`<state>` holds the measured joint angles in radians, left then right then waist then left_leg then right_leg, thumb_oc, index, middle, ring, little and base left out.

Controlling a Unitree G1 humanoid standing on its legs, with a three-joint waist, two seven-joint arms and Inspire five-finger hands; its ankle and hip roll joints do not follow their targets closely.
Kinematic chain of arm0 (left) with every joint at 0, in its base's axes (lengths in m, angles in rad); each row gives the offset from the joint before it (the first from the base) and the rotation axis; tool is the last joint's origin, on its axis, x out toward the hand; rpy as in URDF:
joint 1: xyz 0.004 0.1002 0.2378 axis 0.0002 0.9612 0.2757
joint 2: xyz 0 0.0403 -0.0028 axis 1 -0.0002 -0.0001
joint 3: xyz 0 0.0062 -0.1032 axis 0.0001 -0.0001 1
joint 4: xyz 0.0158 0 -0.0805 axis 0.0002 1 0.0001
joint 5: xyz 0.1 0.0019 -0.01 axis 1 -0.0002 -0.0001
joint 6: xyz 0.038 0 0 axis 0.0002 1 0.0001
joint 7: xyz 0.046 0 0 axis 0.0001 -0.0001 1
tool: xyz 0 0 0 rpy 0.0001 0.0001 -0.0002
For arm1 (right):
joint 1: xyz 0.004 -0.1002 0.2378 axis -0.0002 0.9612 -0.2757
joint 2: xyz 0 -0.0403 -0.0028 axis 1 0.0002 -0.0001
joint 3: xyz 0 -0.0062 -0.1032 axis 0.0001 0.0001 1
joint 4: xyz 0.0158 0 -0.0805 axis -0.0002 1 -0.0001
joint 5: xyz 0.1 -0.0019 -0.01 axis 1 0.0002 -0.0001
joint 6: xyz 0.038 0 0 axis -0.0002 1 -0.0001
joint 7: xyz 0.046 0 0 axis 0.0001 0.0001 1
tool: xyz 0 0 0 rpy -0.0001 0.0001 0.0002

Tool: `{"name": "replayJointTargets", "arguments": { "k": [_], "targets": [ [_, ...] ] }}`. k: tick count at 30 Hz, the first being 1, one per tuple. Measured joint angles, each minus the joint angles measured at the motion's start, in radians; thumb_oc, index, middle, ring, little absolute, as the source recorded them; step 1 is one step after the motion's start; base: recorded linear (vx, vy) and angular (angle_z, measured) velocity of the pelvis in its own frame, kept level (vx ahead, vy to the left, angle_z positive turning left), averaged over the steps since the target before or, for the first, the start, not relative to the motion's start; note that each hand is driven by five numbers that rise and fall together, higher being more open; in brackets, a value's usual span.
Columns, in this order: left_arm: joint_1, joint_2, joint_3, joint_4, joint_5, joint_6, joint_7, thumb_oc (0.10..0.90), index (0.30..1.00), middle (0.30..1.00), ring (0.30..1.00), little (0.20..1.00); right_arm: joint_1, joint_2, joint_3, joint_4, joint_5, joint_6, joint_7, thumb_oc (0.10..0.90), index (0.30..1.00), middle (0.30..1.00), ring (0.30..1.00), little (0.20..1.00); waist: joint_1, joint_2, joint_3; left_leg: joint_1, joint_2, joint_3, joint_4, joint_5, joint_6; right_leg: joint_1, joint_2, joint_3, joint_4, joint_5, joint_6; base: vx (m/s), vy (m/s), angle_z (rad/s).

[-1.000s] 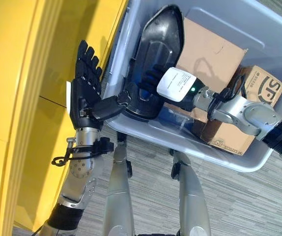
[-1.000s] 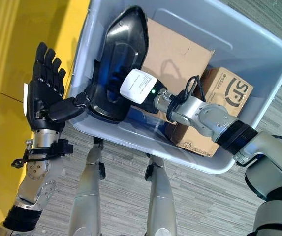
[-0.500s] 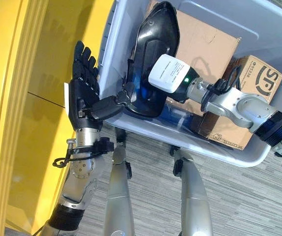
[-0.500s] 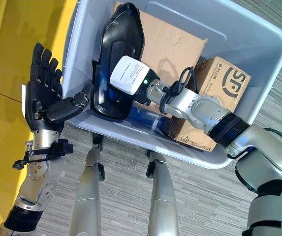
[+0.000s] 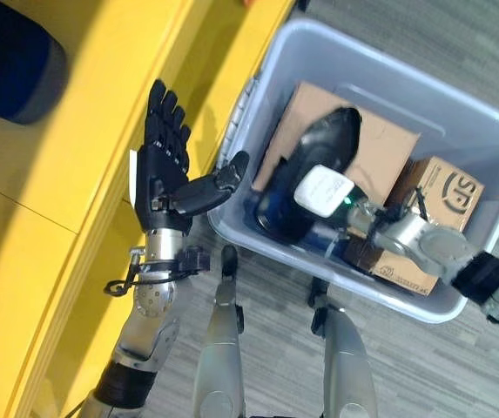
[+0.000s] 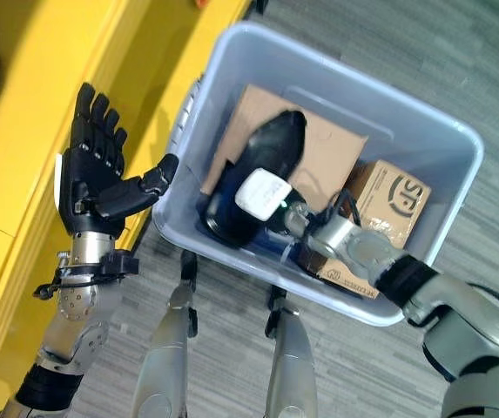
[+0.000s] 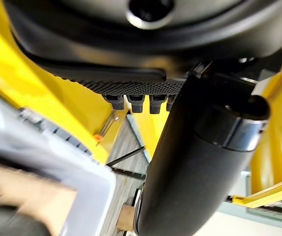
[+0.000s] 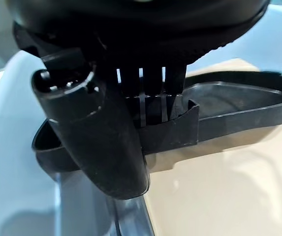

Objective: Move parts from the plastic box to the shelf.

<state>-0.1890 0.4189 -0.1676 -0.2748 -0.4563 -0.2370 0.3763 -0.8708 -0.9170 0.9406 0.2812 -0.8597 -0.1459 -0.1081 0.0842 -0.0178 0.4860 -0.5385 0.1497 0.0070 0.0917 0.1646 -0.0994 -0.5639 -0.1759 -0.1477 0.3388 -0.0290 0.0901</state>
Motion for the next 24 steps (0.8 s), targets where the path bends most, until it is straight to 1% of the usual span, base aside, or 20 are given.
{"name": "replayJointTargets", "arguments": {
  "k": [2,4,6,8,9,11,12,14,15,17,21,23,24],
  "targets": [
    [0.015,0.004,0.023,0.001,-0.001,0.01,-0.016,0.9,1.0,1.0,1.0,1.0,0.08,-0.068,-0.067,-0.054,0.017,-0.007,0.005,0.4,0.3,0.3,0.3,0.3,-0.005,0.0,0.013,0.051,-0.002,0.004,-0.011,-0.002,0.003,0.07,0.001,-0.003,-0.047,0.017,0.009,0.09,0.019,-0.01],
    [0.026,0.014,0.027,0.001,-0.001,0.017,-0.022,0.9,1.0,1.0,1.0,1.0,0.16,-0.094,-0.151,-0.094,0.06,0.0,0.009,0.4,0.3,0.3,0.3,0.3,-0.009,-0.001,0.027,0.107,-0.002,0.011,-0.025,-0.005,0.007,0.138,0.004,-0.007,-0.087,0.03,0.012,0.12,0.016,-0.04],
    [0.059,0.035,0.055,-0.001,-0.001,0.025,-0.052,0.9,1.0,1.0,1.0,1.0,0.258,-0.137,-0.295,-0.205,0.1,-0.006,0.016,0.4,0.3,0.3,0.3,0.3,-0.025,0.001,0.029,0.178,0.0,0.02,-0.051,-0.008,0.011,0.227,0.007,-0.01,-0.159,0.054,0.018,0.12,0.024,-0.07],
    [0.078,0.038,0.082,-0.004,-0.002,0.03,-0.063,0.9,1.0,1.0,1.0,1.0,0.327,-0.154,-0.414,-0.29,0.17,-0.014,0.01,0.4,0.3,0.3,0.3,0.3,-0.035,0.0,0.028,0.235,0.001,0.025,-0.065,-0.02,0.016,0.299,0.009,-0.01,-0.213,0.067,0.022,0.13,0.038,-0.08],
    [0.081,0.038,0.096,-0.01,-0.002,0.03,-0.071,0.9,1.0,1.0,1.0,1.0,0.351,-0.161,-0.476,-0.325,0.198,-0.019,0.009,0.4,0.3,0.3,0.3,0.3,-0.042,0.001,0.028,0.252,0.001,0.034,-0.066,-0.031,0.022,0.325,0.011,-0.008,-0.238,0.078,0.022,0.14,0.039,-0.12],
    [0.093,0.035,0.129,-0.013,-0.006,0.034,-0.092,0.9,1.0,1.0,1.0,1.0,0.372,-0.176,-0.568,-0.382,0.239,-0.027,0.002,0.4,0.3,0.3,0.3,0.3,-0.06,0.002,0.026,0.279,-0.002,0.041,-0.073,-0.038,0.023,0.365,0.011,-0.006,-0.283,0.095,0.027,0.09,0.016,-0.07],
    [0.097,0.034,0.138,-0.014,-0.008,0.035,-0.103,0.9,1.0,1.0,1.0,1.0,0.396,-0.187,-0.62,-0.418,0.249,-0.032,-0.001,0.4,0.3,0.3,0.3,0.3,-0.055,0.004,0.025,0.285,-0.005,0.041,-0.081,-0.032,0.018,0.376,0.013,-0.008,-0.302,0.108,0.028,0.12,0.025,-0.05],
    [0.098,0.035,0.145,-0.014,-0.011,0.041,-0.107,0.9,1.0,1.0,1.0,1.0,0.405,-0.206,-0.676,-0.451,0.283,-0.044,-0.002,0.4,0.3,0.3,0.3,0.3,-0.068,0.004,0.024,0.303,-0.009,0.048,-0.085,-0.032,0.017,0.404,0.014,-0.005,-0.334,0.122,0.029,0.15,0.036,-0.05],
    [0.11,0.032,0.155,-0.015,-0.012,0.043,-0.121,0.9,1.0,1.0,1.0,1.0,0.405,-0.21,-0.689,-0.465,0.296,-0.045,0.005,0.4,0.3,0.3,0.3,0.3,-0.063,0.004,0.024,0.324,-0.011,0.055,-0.099,-0.031,0.016,0.421,0.014,-0.003,-0.348,0.128,0.03,0.1,0.025,-0.14],
    [0.153,0.033,0.181,-0.029,-0.012,0.044,-0.146,0.9,1.0,1.0,1.0,1.0,0.43,-0.229,-0.742,-0.507,0.365,-0.065,0.012,0.4,0.3,0.3,0.3,0.3,-0.067,0.003,0.021,0.383,-0.015,0.077,-0.134,-0.032,0.017,0.472,0.01,0.004,-0.388,0.137,0.033,0.06,0.018,-0.19],
    [0.174,0.033,0.217,-0.05,-0.011,0.049,-0.157,0.9,1.0,1.0,1.0,1.0,0.441,-0.259,-0.804,-0.552,0.444,-0.085,0.03,0.4,0.3,0.3,0.3,0.3,-0.08,0.001,0.01,0.437,-0.015,0.098,-0.154,-0.032,0.018,0.52,0.01,0.007,-0.416,0.143,0.032,0.07,0.011,-0.09],
    [0.181,0.035,0.217,-0.051,-0.008,0.049,-0.178,0.9,1.0,1.0,1.0,1.0,0.443,-0.285,-0.817,-0.555,0.509,-0.099,0.047,0.4,0.3,0.3,0.3,0.3,-0.084,0.002,-0.029,0.441,-0.013,0.109,-0.158,-0.041,0.017,0.523,0.008,0.008,-0.423,0.142,0.032,0.07,-0.003,-0.1],
    [0.18,0.035,0.218,-0.052,-0.008,0.048,-0.192,0.9,1.0,1.0,1.0,1.0,0.443,-0.302,-0.829,-0.555,0.568,-0.102,0.064,0.4,0.3,0.3,0.3,0.3,-0.082,0.0,-0.05,0.444,-0.011,0.114,-0.164,-0.041,0.017,0.52,0.012,0.014,-0.423,0.142,0.032,0.06,-0.013,-0.1]
  ]
}}
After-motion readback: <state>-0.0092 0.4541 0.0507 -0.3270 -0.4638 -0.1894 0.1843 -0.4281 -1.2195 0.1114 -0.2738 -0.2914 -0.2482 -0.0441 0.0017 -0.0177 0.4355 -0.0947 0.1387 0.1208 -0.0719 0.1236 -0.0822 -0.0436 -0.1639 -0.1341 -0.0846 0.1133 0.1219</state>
